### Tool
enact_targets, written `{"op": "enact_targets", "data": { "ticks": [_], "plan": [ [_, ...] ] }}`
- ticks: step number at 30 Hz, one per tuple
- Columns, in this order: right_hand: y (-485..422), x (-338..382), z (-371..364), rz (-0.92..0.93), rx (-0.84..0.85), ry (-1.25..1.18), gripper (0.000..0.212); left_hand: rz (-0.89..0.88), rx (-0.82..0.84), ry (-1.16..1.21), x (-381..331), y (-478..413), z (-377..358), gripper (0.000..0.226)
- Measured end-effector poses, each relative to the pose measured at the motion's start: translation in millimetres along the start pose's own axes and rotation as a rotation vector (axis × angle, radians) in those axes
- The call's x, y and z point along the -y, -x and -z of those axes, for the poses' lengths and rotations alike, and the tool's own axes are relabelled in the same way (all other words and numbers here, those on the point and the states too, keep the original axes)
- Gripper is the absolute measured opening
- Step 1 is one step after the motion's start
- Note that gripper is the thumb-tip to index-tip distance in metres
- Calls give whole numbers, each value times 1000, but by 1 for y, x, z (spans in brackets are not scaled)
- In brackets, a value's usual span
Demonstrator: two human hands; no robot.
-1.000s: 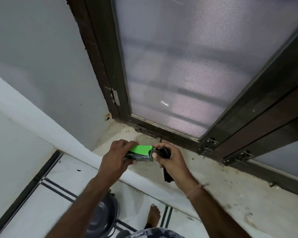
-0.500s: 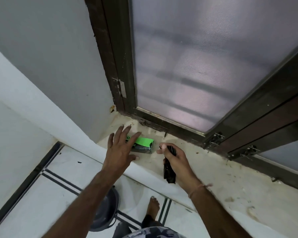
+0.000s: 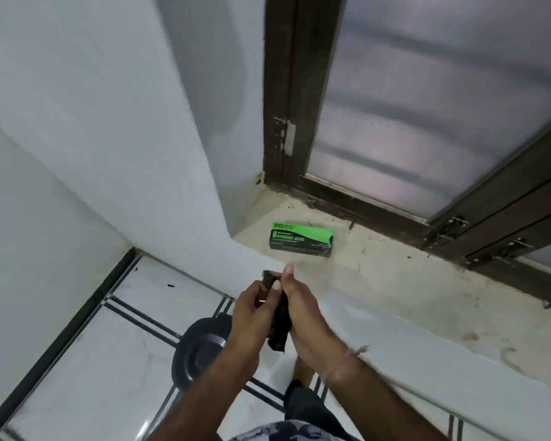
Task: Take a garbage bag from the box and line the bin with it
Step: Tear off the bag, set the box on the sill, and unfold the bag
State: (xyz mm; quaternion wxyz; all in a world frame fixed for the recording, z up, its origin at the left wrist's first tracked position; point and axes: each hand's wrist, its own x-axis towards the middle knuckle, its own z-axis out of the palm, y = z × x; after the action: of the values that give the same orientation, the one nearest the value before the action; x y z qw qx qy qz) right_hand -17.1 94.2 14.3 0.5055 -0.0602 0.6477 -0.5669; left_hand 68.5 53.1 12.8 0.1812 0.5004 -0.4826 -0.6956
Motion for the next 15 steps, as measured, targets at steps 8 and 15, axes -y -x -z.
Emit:
{"op": "enact_targets", "data": {
  "ticks": [8, 15],
  "plan": [
    [39, -93, -125, 148, -75, 91, 46, 69, -45, 217, 21, 21, 175, 29],
    [107, -147, -227, 173, -173, 122, 39, 172, 174, 170, 26, 83, 320, 53]
  ]
}}
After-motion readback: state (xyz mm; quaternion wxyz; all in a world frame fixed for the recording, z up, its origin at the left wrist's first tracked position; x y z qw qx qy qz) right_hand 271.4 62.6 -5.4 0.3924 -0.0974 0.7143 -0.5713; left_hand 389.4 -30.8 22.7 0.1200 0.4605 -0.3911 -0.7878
